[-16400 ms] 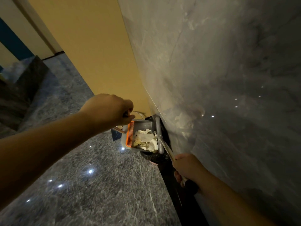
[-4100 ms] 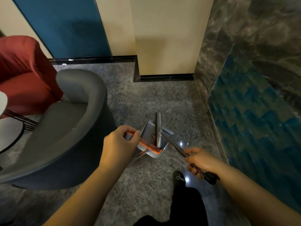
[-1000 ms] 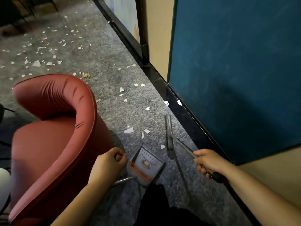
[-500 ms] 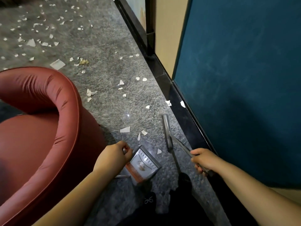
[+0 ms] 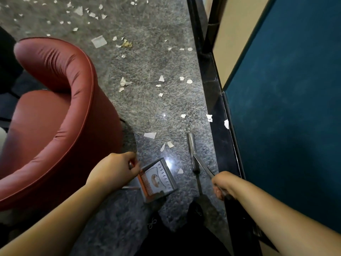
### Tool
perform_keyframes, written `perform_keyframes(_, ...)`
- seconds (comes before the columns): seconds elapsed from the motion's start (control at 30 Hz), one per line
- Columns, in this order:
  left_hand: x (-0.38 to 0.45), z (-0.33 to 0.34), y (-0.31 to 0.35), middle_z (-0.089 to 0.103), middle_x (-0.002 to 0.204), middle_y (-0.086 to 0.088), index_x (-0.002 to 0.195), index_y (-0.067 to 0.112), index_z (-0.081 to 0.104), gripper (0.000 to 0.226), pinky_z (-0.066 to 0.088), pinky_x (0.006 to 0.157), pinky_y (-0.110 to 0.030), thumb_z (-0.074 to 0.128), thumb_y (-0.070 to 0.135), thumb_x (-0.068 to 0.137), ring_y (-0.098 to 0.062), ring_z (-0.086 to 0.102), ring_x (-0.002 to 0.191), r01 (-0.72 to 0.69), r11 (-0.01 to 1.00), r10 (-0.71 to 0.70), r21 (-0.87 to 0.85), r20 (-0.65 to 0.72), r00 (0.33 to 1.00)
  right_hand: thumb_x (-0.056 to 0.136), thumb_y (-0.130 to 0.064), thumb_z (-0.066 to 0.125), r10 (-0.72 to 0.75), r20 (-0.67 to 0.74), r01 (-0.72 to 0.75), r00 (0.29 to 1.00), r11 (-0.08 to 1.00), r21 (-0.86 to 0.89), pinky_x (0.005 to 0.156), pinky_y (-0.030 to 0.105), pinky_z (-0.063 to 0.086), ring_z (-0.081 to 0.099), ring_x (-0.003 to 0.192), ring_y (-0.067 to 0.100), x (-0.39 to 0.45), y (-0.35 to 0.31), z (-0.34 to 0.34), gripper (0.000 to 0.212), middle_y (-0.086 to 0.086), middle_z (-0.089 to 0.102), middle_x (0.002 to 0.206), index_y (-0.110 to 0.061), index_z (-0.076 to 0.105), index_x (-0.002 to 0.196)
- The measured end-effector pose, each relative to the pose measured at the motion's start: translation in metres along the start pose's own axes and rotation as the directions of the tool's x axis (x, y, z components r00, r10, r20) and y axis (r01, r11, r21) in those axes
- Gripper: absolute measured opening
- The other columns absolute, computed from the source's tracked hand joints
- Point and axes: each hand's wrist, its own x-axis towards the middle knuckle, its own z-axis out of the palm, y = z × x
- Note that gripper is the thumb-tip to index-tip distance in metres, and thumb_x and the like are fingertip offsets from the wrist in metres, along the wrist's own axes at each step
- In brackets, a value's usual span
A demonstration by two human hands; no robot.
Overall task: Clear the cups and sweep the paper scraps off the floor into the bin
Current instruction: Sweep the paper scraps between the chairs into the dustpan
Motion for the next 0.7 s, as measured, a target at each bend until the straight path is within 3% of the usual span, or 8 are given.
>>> perform_keyframes(0.13,-0.009,0.004,0.002,0.072,0.078,-0.001,0.089,0.026,0.065,0.026,0.056,0.067,-0.036,0.056,0.05,0.086,-0.023,0.07,0.078,-0.003,1.0,0.003,0.003,-0.011,1.0,0.101,-0.017,0.023,0.089,0.041,-0.086,0.995,0.993,-0.083,0.032,0.011,0.025,0.026,0.023,0.012,0.017,0.008,0.004,0.032,0.005,0.036,0.041,-0.006,0.039,0.075)
perform_keyframes(0.23,-0.01,0.005,-0.001,0.073,0.078,-0.002,0.09,0.026,0.066,0.033,0.056,0.068,-0.037,0.05,0.054,0.082,-0.023,0.07,0.077,-0.004,1.0,0.004,0.008,-0.028,1.0,0.098,-0.018,0.022,0.087,0.088,-0.065,0.992,0.972,-0.228,0.038,0.021,0.026,0.031,0.034,0.017,0.021,0.016,0.013,0.032,0.011,0.042,0.042,-0.002,0.041,0.078)
perform_keyframes(0.33,-0.006,0.006,0.002,0.071,0.076,-0.004,0.087,0.023,0.065,0.024,0.055,0.066,-0.037,0.057,0.046,0.086,-0.025,0.069,0.077,-0.008,1.0,0.009,0.025,-0.033,0.999,0.101,-0.023,0.021,0.093,0.145,-0.045,0.985,0.952,-0.303,0.041,0.025,0.028,0.032,0.039,0.018,0.019,0.024,0.02,0.046,0.012,0.041,0.044,0.003,0.048,0.075)
perform_keyframes(0.47,0.0,0.006,0.001,0.071,0.073,-0.004,0.084,0.023,0.064,0.021,0.055,0.065,-0.037,0.059,0.044,0.085,-0.025,0.069,0.075,-0.027,0.999,0.029,0.033,-0.058,0.998,0.104,-0.02,0.022,0.049,0.204,-0.026,0.978,0.993,-0.113,0.031,0.015,0.025,0.029,0.027,0.014,0.002,0.032,0.032,0.03,0.008,0.031,0.043,-0.001,0.043,0.094)
perform_keyframes(0.6,0.005,0.006,0.002,0.071,0.074,-0.004,0.083,0.023,0.065,0.021,0.056,0.065,-0.037,0.06,0.043,0.085,-0.027,0.069,0.076,-0.042,0.999,0.043,0.022,-0.075,0.996,0.103,-0.016,0.026,0.059,0.25,-0.089,0.966,0.99,0.107,0.033,0.01,0.023,0.025,0.027,0.01,-0.014,0.035,0.04,0.021,0.003,0.029,0.044,-0.008,0.043,0.092)
perform_keyframes(0.7,0.004,0.007,0.001,0.071,0.073,-0.004,0.082,0.023,0.064,0.021,0.056,0.065,-0.037,0.06,0.043,0.084,-0.027,0.069,0.076,-0.045,0.999,0.046,0.015,-0.08,0.996,0.104,-0.018,0.031,0.101,0.308,-0.162,0.946,0.971,0.178,0.032,0.009,0.022,0.025,0.027,0.008,-0.02,0.038,0.043,0.02,0.003,0.028,0.047,-0.009,0.043,0.09)
